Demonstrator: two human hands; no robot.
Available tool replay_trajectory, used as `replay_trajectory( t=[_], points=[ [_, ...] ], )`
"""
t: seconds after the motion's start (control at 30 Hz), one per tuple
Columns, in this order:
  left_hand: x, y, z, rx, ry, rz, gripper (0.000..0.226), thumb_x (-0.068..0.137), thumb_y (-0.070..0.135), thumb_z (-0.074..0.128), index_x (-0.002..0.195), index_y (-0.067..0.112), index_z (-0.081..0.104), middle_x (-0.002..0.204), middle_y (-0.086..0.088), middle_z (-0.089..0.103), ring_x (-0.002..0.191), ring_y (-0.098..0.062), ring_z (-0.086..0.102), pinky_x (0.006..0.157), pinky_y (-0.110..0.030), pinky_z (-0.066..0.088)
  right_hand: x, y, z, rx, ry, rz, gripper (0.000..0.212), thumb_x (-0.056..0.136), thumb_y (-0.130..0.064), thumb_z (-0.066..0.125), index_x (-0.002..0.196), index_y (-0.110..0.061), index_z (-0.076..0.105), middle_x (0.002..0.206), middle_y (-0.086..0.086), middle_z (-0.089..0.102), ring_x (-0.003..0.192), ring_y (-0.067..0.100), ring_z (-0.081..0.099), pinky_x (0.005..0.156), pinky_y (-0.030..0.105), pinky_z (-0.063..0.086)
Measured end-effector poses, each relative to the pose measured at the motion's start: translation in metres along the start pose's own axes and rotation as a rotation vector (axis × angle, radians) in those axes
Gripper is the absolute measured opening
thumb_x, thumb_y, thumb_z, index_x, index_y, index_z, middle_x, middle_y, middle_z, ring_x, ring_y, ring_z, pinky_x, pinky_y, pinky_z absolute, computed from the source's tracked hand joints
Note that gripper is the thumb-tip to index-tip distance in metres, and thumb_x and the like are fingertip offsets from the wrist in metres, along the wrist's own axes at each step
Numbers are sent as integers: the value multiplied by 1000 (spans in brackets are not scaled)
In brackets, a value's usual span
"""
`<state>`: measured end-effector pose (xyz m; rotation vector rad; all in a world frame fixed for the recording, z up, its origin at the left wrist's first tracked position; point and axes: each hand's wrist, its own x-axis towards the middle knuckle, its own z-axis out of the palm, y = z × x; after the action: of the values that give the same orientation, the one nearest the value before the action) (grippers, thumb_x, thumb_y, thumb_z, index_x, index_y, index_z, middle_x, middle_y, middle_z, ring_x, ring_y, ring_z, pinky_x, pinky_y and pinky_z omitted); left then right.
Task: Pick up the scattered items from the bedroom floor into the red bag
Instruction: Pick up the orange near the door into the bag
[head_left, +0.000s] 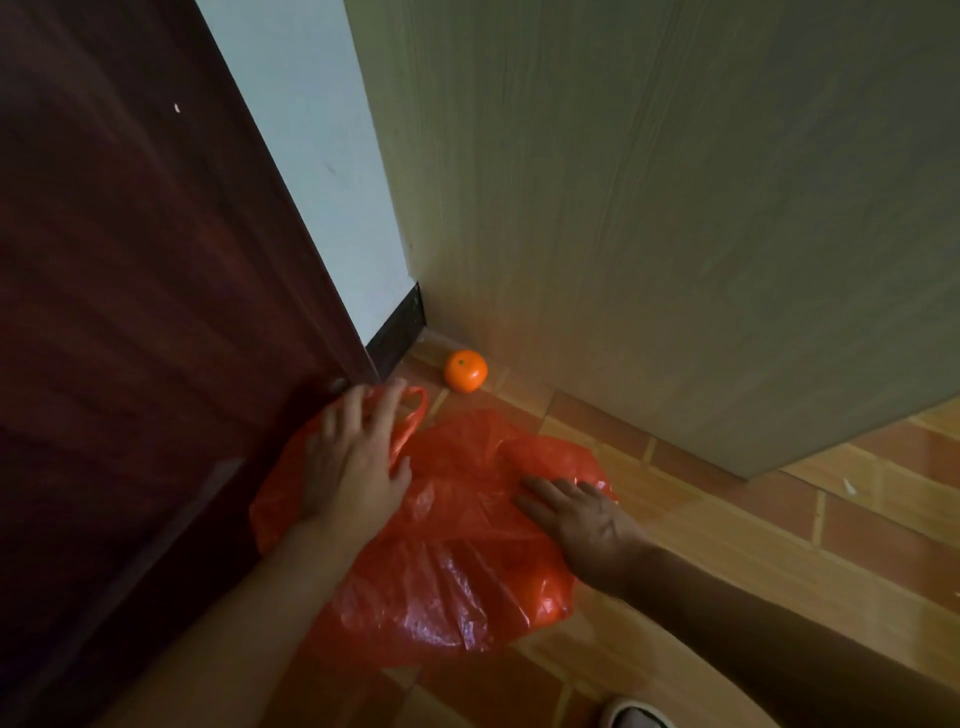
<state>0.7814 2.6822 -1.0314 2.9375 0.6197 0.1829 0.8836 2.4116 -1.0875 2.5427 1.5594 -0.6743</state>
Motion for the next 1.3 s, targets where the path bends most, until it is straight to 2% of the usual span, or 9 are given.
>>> replay_trajectory(
  t=[0.17, 0.27, 0.37, 0.5, 0.63, 0.8, 0.97, 1.07, 1.3],
  points=[
    [-12, 17, 22, 106, -348, 174, 93, 77, 66, 72, 156, 42, 27, 169, 1, 12, 154, -31, 15, 115, -58, 31, -24, -8, 3, 51, 25, -81, 60, 94, -36, 67, 149, -32, 44, 154, 0, 46, 136, 20, 51, 114, 43, 42],
    [-27, 5, 41, 154, -589, 13, 111, 76, 78, 65, 162, 31, 12, 171, 0, -3, 157, -30, -2, 119, -61, 17, -32, -17, -3, 170, -233, -96, 48, 87, -27, 72, 134, -31, 60, 130, -2, 64, 117, 19, 65, 96, 35, 56],
    [-41, -9, 49, 158, -689, -38, 115, 73, 84, 60, 163, 31, 10, 172, -2, -4, 157, -29, -6, 120, -63, 12, -30, -30, -28, 345, -391, -102, 67, 77, -54, 73, 137, -29, 59, 133, 0, 66, 114, 21, 67, 99, 39, 56],
    [-50, -10, 47, 161, -756, 46, 101, 78, 78, 61, 159, 36, 21, 171, 0, -1, 157, -28, -6, 122, -62, 11, -9, -41, -94, 449, -152, -115, 47, 90, -56, 65, 129, -31, 67, 129, -8, 68, 111, 11, 64, 95, 33, 54],
    [-61, -8, 43, 136, -748, 160, 79, 82, 64, 67, 149, 33, 38, 166, 1, 15, 157, -27, 1, 122, -61, 13, 45, -37, -103, 474, 317, 25, 42, 92, -42, 69, 130, -26, 63, 129, -2, 60, 113, 20, 63, 91, 39, 54],
    [-75, -13, 45, 186, -735, 245, 54, 89, 45, 65, 140, 34, 51, 158, 1, 32, 147, -26, 27, 122, -52, 22, 105, -36, -46, 282, -34, 57, 97, 84, -41, 80, 162, -35, 22, 164, 8, 22, 142, 36, 38, 106, 52, 46],
    [-81, -27, 43, 137, -626, 368, 23, 82, 28, 63, 105, 28, 66, 128, 4, 60, 124, -22, 55, 102, -44, 46, 94, -27, -14, 240, -130, -42, 55, 97, -10, 58, 149, -28, 50, 148, 6, 47, 126, 32, 56, 97, 35, 47],
    [-71, -33, 38, 2, -482, 394, 28, 60, 24, 68, 86, 29, 61, 94, 9, 64, 92, -19, 66, 72, -34, 57, 77, -4, -26, 146, 26, -12, 37, 103, -22, 48, 137, -28, 60, 140, 2, 55, 122, 26, 59, 94, 31, 47],
    [-27, 7, -3, -136, -184, 517, 57, 58, 19, 68, 84, 40, 22, 87, 13, 52, 87, -18, 57, 72, -35, 48, 18, 66, -79, 191, 544, 349, 61, 81, -2, 54, 137, -27, 57, 139, -6, 49, 86, 35, 70, 64, 42, 60]
  ],
)
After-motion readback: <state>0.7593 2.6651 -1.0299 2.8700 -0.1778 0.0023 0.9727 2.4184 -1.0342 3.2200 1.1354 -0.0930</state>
